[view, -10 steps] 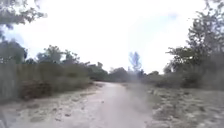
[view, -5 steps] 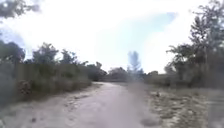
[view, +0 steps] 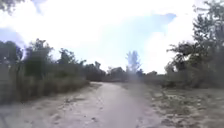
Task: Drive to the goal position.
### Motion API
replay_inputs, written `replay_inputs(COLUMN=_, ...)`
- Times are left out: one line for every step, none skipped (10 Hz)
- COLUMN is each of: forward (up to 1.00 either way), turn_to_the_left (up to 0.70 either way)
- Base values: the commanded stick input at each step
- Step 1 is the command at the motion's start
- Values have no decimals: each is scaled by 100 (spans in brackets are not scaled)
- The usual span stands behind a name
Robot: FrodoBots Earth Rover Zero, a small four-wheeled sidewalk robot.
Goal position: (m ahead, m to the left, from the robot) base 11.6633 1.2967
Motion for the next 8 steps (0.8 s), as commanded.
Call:
replay_inputs(forward=85, turn_to_the_left=0)
replay_inputs(forward=85, turn_to_the_left=0)
replay_inputs(forward=85, turn_to_the_left=0)
replay_inputs(forward=85, turn_to_the_left=0)
replay_inputs(forward=85, turn_to_the_left=0)
replay_inputs(forward=85, turn_to_the_left=0)
replay_inputs(forward=85, turn_to_the_left=0)
replay_inputs(forward=85, turn_to_the_left=0)
